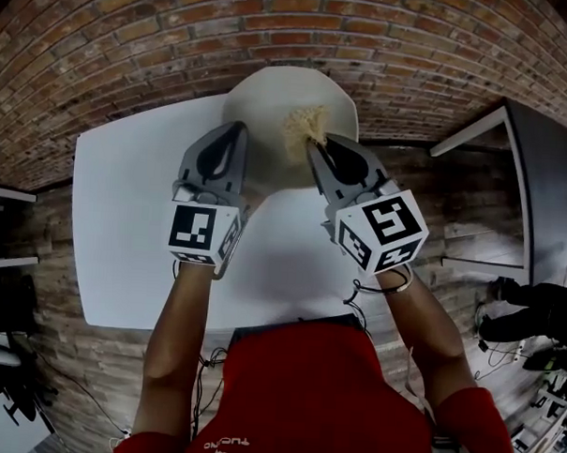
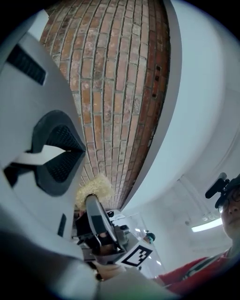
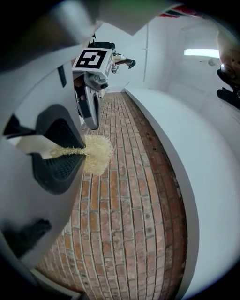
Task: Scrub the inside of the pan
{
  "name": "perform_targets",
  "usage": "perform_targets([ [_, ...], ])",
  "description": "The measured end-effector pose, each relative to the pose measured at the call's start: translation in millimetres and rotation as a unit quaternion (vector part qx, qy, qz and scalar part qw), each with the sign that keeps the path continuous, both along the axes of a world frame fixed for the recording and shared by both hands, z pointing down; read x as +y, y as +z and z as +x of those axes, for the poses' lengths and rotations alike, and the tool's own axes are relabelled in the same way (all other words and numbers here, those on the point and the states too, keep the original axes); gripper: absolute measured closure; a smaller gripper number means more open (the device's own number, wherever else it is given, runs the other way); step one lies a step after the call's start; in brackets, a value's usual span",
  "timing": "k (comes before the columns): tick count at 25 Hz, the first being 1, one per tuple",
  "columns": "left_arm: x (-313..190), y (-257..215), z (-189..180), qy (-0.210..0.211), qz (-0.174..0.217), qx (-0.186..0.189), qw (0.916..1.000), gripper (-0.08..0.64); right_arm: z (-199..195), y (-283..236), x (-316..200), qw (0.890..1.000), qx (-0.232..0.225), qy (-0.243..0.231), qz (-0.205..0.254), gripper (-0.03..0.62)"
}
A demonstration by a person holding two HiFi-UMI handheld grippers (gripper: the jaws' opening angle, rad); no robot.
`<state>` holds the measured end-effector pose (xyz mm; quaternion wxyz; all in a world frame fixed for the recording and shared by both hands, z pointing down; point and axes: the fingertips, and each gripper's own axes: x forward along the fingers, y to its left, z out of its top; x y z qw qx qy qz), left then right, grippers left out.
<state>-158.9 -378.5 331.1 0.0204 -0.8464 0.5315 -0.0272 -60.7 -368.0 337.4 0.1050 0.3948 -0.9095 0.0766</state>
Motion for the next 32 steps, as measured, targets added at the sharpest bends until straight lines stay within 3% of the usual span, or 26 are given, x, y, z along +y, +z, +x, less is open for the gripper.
perform_targets([
  [8, -50, 31, -6, -0.004, -0.011, -0.016, 0.9998, 0.546, -26, 29, -62, 0.993, 0.052, -0.016, -0.107, 0.543],
  [15, -83, 48, -19, -0.023, -0.022, -0.023, 0.9992, 0.546, -58, 90, -106, 0.971, 0.083, -0.021, -0.225, 0.543],
  [26, -109, 75, -39, -0.035, -0.038, -0.027, 0.9983, 0.546, -93, 165, -149, 0.949, 0.135, -0.017, -0.284, 0.543],
  [32, -109, 75, -45, -0.038, -0.036, -0.026, 0.9983, 0.546, -69, 190, -163, 0.937, 0.172, 0.015, -0.303, 0.543],
])
